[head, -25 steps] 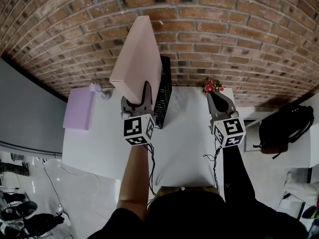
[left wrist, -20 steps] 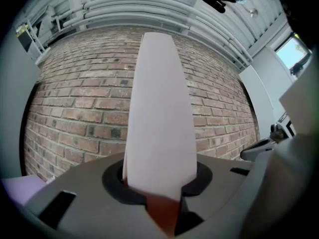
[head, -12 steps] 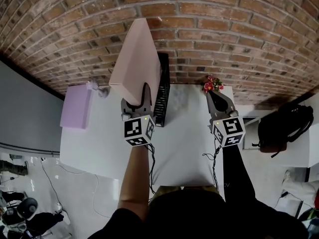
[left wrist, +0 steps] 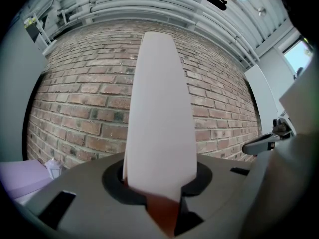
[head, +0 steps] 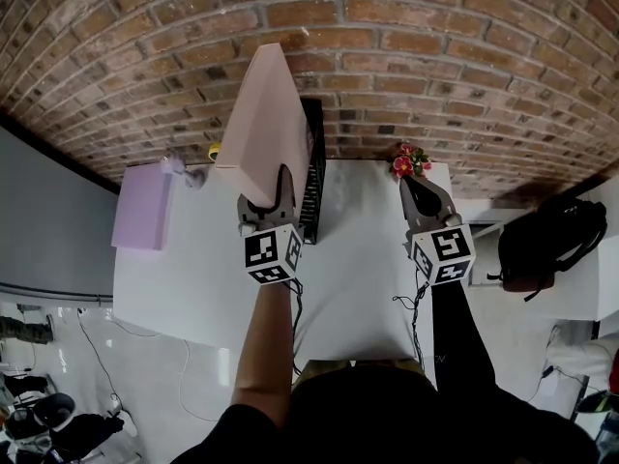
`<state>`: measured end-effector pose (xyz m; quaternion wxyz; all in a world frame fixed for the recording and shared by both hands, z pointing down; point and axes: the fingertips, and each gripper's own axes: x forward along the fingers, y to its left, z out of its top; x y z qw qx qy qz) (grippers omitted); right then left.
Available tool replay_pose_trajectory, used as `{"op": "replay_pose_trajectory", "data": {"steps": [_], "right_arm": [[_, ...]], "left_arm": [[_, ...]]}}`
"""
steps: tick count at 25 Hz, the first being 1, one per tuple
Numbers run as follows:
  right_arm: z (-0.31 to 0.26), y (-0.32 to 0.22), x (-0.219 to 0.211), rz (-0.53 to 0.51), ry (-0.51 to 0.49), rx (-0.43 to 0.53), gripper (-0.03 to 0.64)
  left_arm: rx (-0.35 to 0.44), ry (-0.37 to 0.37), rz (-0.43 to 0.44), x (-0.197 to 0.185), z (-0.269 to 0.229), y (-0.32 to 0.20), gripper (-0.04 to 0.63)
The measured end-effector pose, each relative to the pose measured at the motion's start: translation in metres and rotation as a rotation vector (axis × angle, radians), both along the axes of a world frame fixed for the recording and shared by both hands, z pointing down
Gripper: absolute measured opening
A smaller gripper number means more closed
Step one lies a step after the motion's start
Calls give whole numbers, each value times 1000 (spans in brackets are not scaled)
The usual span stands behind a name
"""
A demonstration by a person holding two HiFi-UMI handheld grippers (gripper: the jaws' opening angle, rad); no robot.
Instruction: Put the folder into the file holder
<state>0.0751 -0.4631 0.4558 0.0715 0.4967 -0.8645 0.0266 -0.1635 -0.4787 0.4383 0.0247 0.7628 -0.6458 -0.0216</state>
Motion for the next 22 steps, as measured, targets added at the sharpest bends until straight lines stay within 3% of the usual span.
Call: {"op": "replay_pose_trajectory", "data": {"steps": [11,22], "right_arm": [[-1,-1,0,-1,1,-1,2],[4,-1,-2,0,2,-12,2]], "left_arm": [[-50,-14,-8,-1,21,2,135],[-13,40,-34,-1,21,1,135]]}}
